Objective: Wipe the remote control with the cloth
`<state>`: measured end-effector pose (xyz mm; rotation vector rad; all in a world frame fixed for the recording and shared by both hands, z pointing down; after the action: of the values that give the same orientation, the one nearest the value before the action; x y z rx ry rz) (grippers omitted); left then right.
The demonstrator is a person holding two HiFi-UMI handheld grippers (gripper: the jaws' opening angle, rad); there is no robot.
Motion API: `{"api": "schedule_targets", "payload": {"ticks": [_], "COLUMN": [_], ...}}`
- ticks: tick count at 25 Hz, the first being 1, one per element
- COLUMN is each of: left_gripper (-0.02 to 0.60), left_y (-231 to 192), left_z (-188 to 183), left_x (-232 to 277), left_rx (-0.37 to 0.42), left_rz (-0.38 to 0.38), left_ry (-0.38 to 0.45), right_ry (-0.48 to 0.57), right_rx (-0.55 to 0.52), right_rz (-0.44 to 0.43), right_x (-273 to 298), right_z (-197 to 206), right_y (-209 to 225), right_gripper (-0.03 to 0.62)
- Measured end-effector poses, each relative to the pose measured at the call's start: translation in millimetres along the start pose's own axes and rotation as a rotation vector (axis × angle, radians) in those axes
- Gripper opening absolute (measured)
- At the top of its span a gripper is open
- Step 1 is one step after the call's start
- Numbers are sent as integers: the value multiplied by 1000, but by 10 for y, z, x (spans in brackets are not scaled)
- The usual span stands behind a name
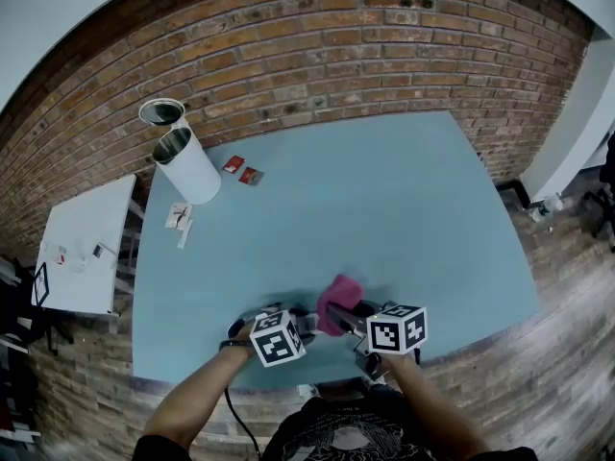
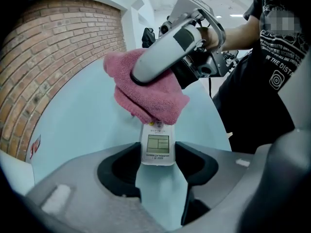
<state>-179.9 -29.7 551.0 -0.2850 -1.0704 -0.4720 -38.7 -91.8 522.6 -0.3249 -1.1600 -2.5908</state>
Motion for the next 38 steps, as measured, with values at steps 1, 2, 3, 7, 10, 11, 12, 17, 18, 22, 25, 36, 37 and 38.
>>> {"api": "schedule_targets", "payload": {"ticks": [1, 2, 3, 7, 10, 11, 12, 17, 18, 22, 25, 36, 37, 38], "left_gripper": [230, 230, 230, 232, 232, 232, 232, 232, 233, 232, 231, 227, 228, 229], "left_y": [-2, -4, -5, -2, -1, 2, 4, 16, 26, 66, 86, 386, 394, 389], "left_z": [-3, -6, -10, -19, -34, -44, -55, -77, -76, -94, -128, -158, -134, -103], "left_x": [1, 2, 3, 15, 24, 27, 32, 57, 63, 42, -46, -398, -391, -374], "left_rx": [-4, -6, -7, -7, -9, -9, -9, 9, 12, 2, -78, -298, -297, -299], "left_rz": [3, 6, 8, 12, 12, 12, 11, 4, 1, -50, -119, -374, -394, -407], "left_ry": [-5, -10, -16, -40, -58, -65, -73, -134, -142, -156, -117, 107, 100, 91], "right_ry": [2, 4, 7, 16, 20, 21, 20, 10, 4, -20, -34, 34, 36, 36], "right_rx": [4, 8, 13, 30, 39, 42, 45, 61, 63, 56, 38, -232, -250, -263], "right_rz": [1, 2, 2, 2, -2, -5, -7, -39, -51, -110, -147, -31, -12, 4], "right_x": [-22, -44, -66, -157, -233, -262, -289, -356, -355, -335, -344, -447, -460, -469], "right_z": [0, -2, -5, -21, -43, -49, -53, -73, -75, -105, -125, -176, -159, -141], "right_y": [21, 41, 61, 159, 238, 265, 295, 414, 426, 432, 397, -59, -99, -137], "right_gripper": [63, 63, 63, 63, 63, 63, 63, 63, 63, 63, 63, 63, 63, 63]}}
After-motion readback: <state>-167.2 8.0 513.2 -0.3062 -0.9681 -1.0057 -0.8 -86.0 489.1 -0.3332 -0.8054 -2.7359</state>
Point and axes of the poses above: the fingertips, and each gripper's own axes: x forward along the fingers, y to its right, z out of its underside, the point moved 9 cm from there along -x, backward along the fingers, and after that the axes turned 3 degrees about y, right-handed, at the moved point
